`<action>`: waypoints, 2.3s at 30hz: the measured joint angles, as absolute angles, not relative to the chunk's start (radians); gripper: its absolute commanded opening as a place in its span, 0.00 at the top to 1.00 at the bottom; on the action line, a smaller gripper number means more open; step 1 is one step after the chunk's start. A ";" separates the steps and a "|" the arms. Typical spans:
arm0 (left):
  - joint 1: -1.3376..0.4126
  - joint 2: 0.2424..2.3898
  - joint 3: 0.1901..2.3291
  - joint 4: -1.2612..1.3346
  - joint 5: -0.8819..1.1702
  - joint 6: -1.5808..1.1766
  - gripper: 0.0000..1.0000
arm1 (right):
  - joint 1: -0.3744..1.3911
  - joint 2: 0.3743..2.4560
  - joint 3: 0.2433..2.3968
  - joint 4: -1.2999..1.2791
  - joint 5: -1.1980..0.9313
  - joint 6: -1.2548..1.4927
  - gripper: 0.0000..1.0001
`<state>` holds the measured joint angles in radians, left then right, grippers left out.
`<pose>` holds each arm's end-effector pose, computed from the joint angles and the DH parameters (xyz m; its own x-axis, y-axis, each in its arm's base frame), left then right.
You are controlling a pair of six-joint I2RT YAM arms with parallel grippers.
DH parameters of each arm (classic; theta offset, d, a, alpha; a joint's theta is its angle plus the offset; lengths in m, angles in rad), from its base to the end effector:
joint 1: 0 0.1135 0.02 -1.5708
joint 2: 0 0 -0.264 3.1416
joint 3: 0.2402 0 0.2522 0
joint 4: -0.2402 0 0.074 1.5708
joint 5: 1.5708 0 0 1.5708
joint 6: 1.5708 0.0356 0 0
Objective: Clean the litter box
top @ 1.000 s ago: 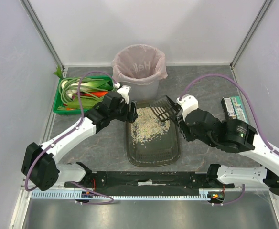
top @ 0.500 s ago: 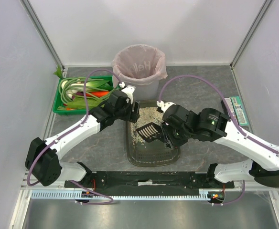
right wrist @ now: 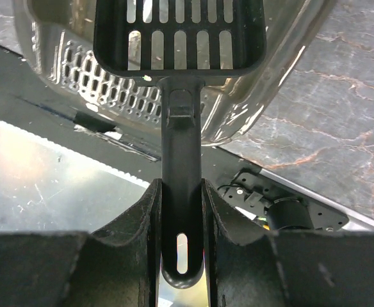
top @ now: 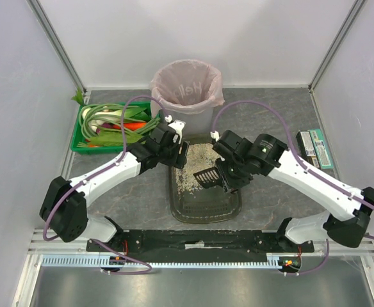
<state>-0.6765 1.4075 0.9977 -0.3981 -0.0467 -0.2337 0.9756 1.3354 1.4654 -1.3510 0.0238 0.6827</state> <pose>0.2360 -0.1874 0.2522 -0.6873 0.2552 -0.6801 0.4534 0.8822 -0.1272 0.1303 0.1909 0.3585 -0.9280 -0.2456 -0.2800 -0.3064 0.9309 0.1989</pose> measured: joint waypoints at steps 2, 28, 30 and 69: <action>-0.677 1.409 0.998 -0.403 -0.052 -0.233 0.30 | 0.945 1.359 1.464 -1.352 0.028 0.655 1.00; -0.676 1.449 0.999 -0.433 -0.042 -0.226 0.42 | 0.898 1.634 1.420 -1.348 -0.051 0.437 1.00; -0.675 1.449 1.000 -0.436 -0.036 -0.226 0.43 | 0.884 1.657 1.437 -1.348 -0.051 0.417 1.00; -0.675 1.364 1.005 -0.447 0.032 -0.227 0.27 | 0.789 1.679 1.556 -1.350 0.054 0.423 1.00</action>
